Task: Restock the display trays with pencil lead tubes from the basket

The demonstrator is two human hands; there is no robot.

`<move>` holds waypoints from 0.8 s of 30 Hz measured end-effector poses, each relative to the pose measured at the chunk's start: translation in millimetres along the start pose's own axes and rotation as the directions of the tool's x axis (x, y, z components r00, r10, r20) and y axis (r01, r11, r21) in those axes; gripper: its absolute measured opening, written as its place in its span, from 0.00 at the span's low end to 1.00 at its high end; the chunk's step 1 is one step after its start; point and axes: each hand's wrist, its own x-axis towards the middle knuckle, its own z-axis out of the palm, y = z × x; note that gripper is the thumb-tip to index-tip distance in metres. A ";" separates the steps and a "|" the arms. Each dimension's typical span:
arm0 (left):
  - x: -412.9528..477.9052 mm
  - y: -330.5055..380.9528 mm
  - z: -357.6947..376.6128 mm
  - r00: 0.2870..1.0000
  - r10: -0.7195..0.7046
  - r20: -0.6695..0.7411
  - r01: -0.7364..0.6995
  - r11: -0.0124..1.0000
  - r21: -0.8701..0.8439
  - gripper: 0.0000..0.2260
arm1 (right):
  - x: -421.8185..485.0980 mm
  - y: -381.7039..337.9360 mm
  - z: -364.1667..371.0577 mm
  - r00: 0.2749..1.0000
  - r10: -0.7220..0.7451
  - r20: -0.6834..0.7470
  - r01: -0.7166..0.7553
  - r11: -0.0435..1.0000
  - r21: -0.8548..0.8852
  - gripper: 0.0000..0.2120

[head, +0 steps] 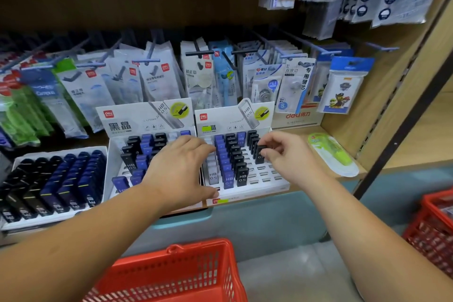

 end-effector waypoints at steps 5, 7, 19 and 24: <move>1.9 -1.6 0.3 1.000 0.007 -0.009 -0.007 1.000 0.015 0.45 | 1.7 4.3 1.6 0.997 0.035 -0.068 -0.036 0.999 -0.020 0.12; 2.1 -1.5 0.0 1.000 0.007 0.000 -0.007 1.000 0.018 0.45 | 2.6 3.7 -0.1 0.996 0.024 -0.091 -0.024 1.000 0.001 0.13; 2.7 0.2 -2.6 0.999 0.012 0.033 -0.013 0.999 0.045 0.45 | 0.9 3.8 0.6 0.998 0.053 0.026 -0.050 0.991 -0.123 0.17; 0.4 -3.2 -7.6 0.997 0.053 0.060 -0.055 0.998 0.028 0.39 | -4.7 -14.6 -6.0 0.999 0.045 0.020 -0.038 0.959 -0.282 0.17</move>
